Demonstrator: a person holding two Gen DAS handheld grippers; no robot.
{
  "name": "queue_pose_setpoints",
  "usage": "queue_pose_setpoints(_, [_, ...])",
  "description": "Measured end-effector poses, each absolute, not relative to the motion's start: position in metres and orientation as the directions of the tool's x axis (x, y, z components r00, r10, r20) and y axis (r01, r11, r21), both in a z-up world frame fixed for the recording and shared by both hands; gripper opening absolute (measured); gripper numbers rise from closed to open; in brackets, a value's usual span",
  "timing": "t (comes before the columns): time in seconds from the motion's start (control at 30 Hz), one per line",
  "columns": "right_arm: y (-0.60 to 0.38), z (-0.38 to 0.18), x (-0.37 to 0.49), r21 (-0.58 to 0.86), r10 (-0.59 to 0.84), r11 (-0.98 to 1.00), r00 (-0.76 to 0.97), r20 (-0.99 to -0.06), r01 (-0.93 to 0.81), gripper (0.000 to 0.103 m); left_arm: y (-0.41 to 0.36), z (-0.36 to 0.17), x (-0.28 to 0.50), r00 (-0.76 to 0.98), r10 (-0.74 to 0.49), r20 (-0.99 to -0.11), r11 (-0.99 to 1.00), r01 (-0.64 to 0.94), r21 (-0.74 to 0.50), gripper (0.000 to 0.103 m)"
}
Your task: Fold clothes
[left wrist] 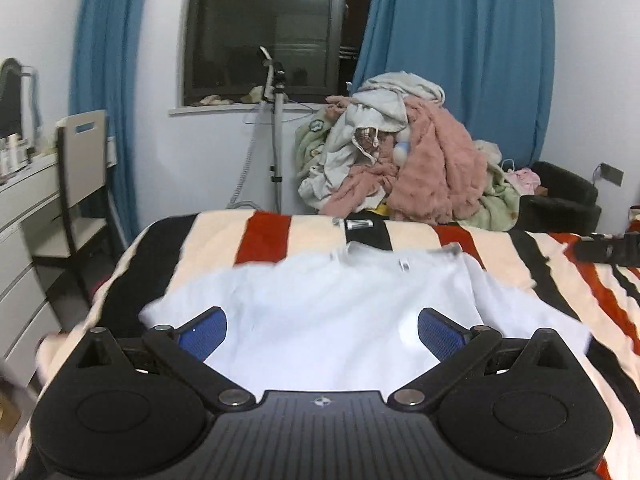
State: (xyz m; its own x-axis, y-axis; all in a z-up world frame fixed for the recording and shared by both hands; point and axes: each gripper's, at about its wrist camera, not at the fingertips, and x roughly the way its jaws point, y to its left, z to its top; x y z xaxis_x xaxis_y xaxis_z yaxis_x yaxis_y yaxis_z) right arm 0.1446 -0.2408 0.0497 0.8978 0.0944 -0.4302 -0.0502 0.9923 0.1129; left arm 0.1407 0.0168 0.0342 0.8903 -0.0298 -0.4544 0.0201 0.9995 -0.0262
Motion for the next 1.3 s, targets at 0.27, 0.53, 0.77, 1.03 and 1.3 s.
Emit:
queue_pose_setpoints(0.27, [-0.234,0.015,0.024,0.152,0.1,0.987,0.947,-0.304,-0.056,0.084,0.018,0.021,0.016,0.894,-0.092,-0.439,0.986,0.022,-0.163,0.102])
queue_pose_setpoints(0.53, [-0.24,-0.029,0.016,0.244,0.15,0.968,0.923,-0.355,-0.064,0.084,0.055,-0.024,0.057,0.838,-0.08,-0.54,0.934,-0.127,-0.335,0.088])
queue_pose_setpoints(0.77, [-0.237,-0.065,0.051,0.265,0.161,0.963,0.911,-0.38,-0.059,0.084,0.138,-0.064,0.144,0.842,0.021,-0.54,0.806,-0.334,-0.489,0.059])
queue_pose_setpoints(1.03, [-0.251,-0.103,0.108,0.406,0.164,0.913,0.868,-0.468,0.047,0.084,0.193,-0.093,0.252,0.85,0.085,-0.52,0.801,-0.369,-0.472,0.053])
queue_pose_setpoints(1.3, [-0.252,-0.125,0.137,0.424,0.161,0.901,0.842,-0.515,0.087,0.084,0.209,-0.091,0.329,0.819,0.091,-0.567,0.867,-0.345,-0.36,0.002])
